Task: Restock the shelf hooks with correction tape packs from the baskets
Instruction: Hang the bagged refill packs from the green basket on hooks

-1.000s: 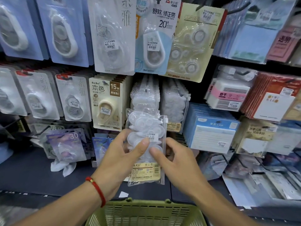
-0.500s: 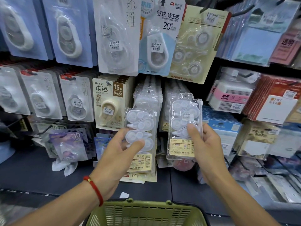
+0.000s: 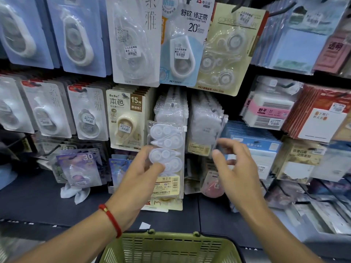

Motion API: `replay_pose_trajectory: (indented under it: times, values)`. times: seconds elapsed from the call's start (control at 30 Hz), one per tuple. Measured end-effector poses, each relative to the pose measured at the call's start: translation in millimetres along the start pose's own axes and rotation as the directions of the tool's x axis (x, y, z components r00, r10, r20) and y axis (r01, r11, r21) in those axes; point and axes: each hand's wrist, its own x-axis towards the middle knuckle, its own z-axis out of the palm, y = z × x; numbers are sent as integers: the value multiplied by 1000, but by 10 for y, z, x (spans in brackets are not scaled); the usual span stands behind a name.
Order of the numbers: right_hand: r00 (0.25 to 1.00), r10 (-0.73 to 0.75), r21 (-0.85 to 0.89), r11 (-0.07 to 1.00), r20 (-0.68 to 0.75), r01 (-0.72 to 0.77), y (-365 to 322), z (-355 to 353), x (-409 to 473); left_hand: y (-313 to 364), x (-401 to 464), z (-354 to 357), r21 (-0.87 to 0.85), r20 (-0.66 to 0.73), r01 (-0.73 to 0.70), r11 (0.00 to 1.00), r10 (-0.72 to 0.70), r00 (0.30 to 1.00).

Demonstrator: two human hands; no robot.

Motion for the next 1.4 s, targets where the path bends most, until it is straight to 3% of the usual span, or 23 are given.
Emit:
replay_pose_trajectory:
  times: [0.1,0.17,0.3,0.43,1.13,1.3,1.4]
  values:
    - [956,13,135,989,295,-55,-29,110,-101,-2,-20,91,16,81,-15,1000,14,997]
    - [936,2,159,985,353,-62,-27,164,-140,7,-23,144,13,102,-38,999,36,994]
    - [978,41,293,951,206,-102,7,158,-116,27,-7,205,13,105,-23,1000,22,994]
    - [991,101,350,928,89,-126,52,93,-46,33,-39,229,68,199,-40,997,26,980]
    - [990,142,399,908,-1,-129,4,-25,24,144,-96,260,50,272,-36,998,21,962]
    - [989,144,247,959,-11,-137,68,-16,58,62,0,256,154,278,-78,985,32,960]
    - [999,18,-161,987,-41,-24,148,15,47,-27,73,182,467,231,-265,844,173,958]
